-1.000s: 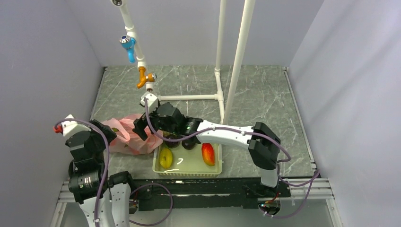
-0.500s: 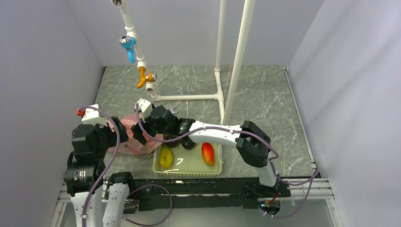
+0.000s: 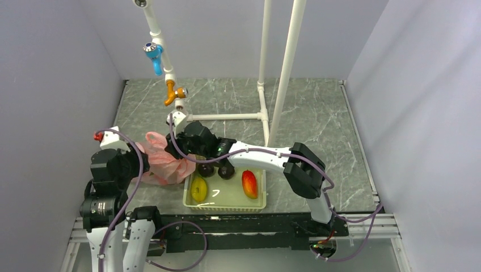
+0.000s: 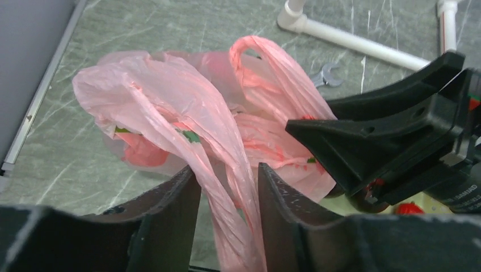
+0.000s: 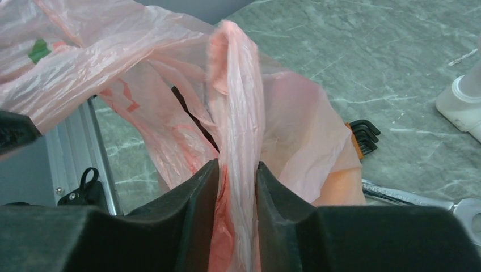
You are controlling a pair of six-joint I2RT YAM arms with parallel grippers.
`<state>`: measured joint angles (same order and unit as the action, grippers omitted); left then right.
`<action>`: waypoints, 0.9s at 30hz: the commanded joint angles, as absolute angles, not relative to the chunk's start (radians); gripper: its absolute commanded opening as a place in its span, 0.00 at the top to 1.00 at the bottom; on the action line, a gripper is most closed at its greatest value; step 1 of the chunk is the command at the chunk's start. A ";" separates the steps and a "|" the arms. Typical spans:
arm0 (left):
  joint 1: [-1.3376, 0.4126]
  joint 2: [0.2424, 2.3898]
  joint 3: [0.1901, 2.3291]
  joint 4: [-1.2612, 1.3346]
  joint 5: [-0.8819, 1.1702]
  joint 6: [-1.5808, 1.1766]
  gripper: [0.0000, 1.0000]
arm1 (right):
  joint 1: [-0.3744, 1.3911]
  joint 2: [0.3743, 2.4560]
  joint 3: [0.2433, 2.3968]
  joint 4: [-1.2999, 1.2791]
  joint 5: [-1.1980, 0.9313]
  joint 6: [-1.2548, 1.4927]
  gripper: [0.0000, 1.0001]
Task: Take the fake fruits out of the plastic bag
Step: Untie the plastic bag at the center of the board.
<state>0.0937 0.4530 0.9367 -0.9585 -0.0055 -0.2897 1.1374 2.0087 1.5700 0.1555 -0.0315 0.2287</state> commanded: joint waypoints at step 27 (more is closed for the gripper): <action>0.090 0.355 1.094 -0.884 -0.631 -0.376 1.00 | 1.146 1.611 1.014 0.640 -0.157 0.276 0.60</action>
